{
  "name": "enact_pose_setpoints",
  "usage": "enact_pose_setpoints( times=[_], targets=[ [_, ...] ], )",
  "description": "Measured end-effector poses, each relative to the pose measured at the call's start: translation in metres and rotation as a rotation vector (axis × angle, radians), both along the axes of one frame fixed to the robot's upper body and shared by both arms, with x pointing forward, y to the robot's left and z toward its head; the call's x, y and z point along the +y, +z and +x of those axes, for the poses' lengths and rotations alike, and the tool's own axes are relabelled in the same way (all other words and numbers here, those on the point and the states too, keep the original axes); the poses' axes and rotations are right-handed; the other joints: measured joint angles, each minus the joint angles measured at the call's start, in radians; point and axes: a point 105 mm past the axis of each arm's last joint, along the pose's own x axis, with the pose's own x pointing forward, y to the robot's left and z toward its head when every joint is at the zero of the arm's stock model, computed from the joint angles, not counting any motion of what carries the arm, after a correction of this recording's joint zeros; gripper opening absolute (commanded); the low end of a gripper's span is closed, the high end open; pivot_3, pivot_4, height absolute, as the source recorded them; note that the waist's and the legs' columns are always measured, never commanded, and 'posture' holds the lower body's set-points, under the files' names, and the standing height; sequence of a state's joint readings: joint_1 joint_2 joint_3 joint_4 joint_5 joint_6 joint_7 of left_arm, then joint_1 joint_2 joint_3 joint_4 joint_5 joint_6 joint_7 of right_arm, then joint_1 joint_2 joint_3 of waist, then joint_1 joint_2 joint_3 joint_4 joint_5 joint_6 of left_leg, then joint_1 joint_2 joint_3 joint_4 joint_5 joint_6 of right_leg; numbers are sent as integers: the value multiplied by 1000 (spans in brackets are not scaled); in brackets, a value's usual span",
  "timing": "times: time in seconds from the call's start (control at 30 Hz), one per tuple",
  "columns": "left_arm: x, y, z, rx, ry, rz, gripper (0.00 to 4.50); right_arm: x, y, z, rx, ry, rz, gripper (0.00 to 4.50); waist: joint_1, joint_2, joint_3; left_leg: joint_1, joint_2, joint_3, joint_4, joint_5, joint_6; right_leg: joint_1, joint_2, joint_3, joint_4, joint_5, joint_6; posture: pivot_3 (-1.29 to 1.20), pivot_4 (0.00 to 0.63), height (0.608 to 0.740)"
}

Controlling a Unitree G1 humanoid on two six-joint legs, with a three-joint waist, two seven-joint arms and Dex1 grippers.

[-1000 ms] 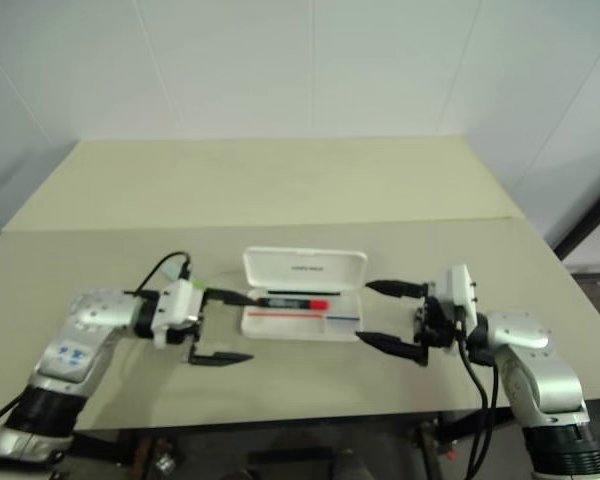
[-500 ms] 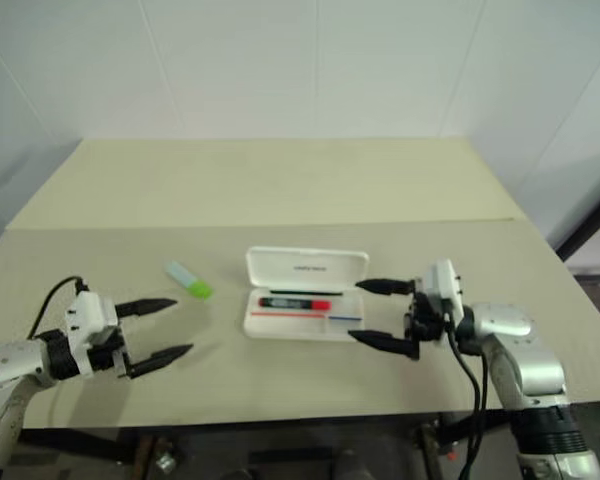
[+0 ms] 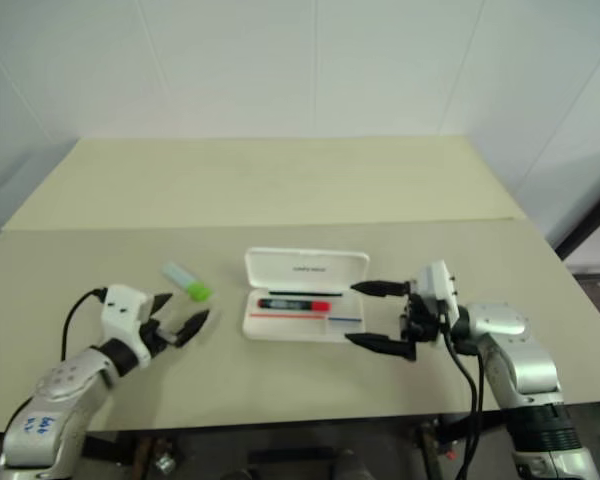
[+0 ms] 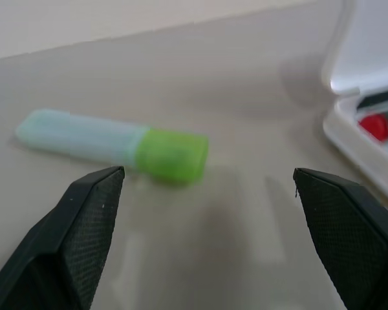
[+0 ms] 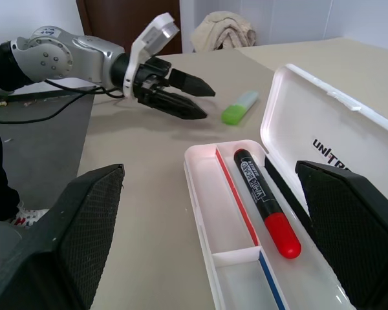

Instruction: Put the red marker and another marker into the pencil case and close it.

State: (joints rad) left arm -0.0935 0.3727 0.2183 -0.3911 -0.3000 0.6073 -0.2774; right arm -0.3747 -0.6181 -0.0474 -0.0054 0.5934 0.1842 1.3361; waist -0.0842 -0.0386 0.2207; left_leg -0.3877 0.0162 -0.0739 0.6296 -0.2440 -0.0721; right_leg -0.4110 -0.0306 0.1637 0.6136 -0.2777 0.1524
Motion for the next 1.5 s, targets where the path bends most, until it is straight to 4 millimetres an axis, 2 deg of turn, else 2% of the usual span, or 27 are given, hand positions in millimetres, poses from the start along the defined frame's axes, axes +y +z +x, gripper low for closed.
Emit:
enact_pose_setpoints(
  times=[0.1,0.17,0.33,0.43,0.57,0.7,0.83,1.03,1.23,1.5],
  targets=[
    [-18,-2,7,35,35,-40,4485,1,0,-1,-2,3,-1,4500,-2,0,0,0,0,0,0,0,0,1,0,0,-1,0,0,0,150,740],
    [-23,-4,10,54,54,-36,4485,0,-1,-2,3,2,-2,4500,-3,0,0,0,0,0,0,0,0,0,1,1,-1,0,0,0,150,740],
    [-18,0,20,83,192,-45,4485,1,-2,-3,9,3,-3,4500,-1,0,0,0,0,0,0,0,0,1,1,1,-2,0,1,0,150,740],
    [-17,0,20,108,245,-74,4485,1,-2,-3,10,3,-3,4500,-1,0,0,0,0,0,0,0,0,1,1,1,-2,1,1,0,150,740],
    [-23,13,18,87,283,-94,4485,1,-2,-3,10,3,-2,4500,1,0,0,0,0,0,0,0,0,1,1,1,-2,1,2,0,150,740],
    [-20,16,21,96,342,-122,4485,2,-2,-3,10,4,1,4500,-1,0,0,0,0,0,0,0,0,1,1,1,-2,1,1,0,150,740],
    [-14,9,22,138,398,-121,4485,2,-2,-3,10,5,3,4500,-1,-1,0,0,0,0,0,0,0,1,1,1,-3,1,1,0,150,740],
    [-14,15,26,124,432,-114,4485,3,0,-2,2,7,3,4500,0,-1,0,-1,0,0,0,0,-1,1,1,1,-4,1,1,0,150,740],
    [-11,-2,32,202,486,-62,4485,2,0,-3,2,8,-4,4500,0,-1,0,-1,0,0,0,0,-1,1,1,1,-5,1,1,0,150,740],
    [-10,-5,37,231,545,-6,4485,-3,1,-3,1,9,-28,4500,1,-1,0,-1,0,0,0,-1,-1,1,1,1,-5,2,4,0,150,740]
  ],
)
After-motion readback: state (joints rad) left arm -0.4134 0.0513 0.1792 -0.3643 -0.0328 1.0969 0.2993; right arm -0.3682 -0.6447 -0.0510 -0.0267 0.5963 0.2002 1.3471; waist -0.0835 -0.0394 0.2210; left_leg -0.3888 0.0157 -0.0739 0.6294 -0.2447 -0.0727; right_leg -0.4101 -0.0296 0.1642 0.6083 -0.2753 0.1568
